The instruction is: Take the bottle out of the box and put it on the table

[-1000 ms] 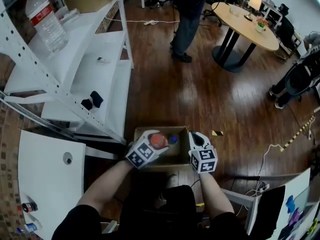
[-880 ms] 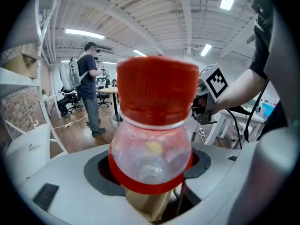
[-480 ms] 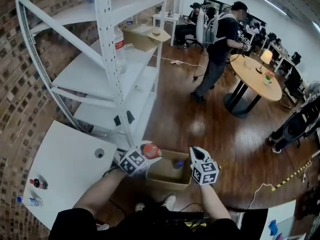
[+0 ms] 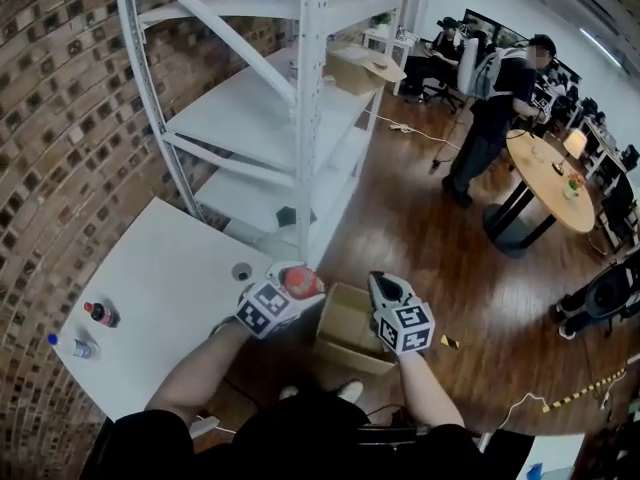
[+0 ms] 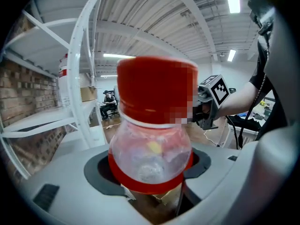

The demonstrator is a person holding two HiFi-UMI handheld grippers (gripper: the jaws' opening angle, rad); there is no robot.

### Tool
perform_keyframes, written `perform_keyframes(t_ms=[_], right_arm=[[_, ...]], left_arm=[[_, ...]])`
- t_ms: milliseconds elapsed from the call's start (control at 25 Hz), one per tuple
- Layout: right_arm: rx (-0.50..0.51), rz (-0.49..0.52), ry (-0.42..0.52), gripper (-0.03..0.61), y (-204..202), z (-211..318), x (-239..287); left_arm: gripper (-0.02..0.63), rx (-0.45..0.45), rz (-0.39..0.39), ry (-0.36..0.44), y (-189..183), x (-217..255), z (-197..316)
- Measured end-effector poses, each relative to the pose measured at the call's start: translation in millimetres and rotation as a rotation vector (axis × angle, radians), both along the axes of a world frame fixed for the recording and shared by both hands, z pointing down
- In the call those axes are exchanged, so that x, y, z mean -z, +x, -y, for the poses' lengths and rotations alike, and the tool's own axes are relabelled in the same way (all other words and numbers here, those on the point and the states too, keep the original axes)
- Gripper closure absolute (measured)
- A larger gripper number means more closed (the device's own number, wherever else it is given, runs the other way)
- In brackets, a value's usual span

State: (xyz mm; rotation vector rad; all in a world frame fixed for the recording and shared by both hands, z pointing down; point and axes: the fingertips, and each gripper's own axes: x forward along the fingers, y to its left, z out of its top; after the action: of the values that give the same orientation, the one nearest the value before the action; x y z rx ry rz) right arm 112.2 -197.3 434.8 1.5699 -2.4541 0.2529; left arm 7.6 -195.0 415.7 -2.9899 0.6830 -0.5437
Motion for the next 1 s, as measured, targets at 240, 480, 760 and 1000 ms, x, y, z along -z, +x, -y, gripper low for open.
perform_keyframes(t_ms=[240, 480, 760, 1000], right_arm=[[0.172, 0.010, 0.004, 0.574, -97, 18, 5], [0.437, 0.021, 0.008, 0.574, -213, 24, 10], [0.727, 0.020, 0.003, 0.574, -313, 28, 17], [0.974, 0.028, -0.046, 0.574, -409, -10, 9]], left_arm=[[0.304, 0.192, 0.009, 0.004, -102, 6, 1], [0.304, 0.464, 0.018, -0.009, -218, 5, -10], [0.304, 0.832, 0.014, -0.035, -325, -2, -49], [0.302, 1.109, 0.022, -0.116, -411, -27, -128]])
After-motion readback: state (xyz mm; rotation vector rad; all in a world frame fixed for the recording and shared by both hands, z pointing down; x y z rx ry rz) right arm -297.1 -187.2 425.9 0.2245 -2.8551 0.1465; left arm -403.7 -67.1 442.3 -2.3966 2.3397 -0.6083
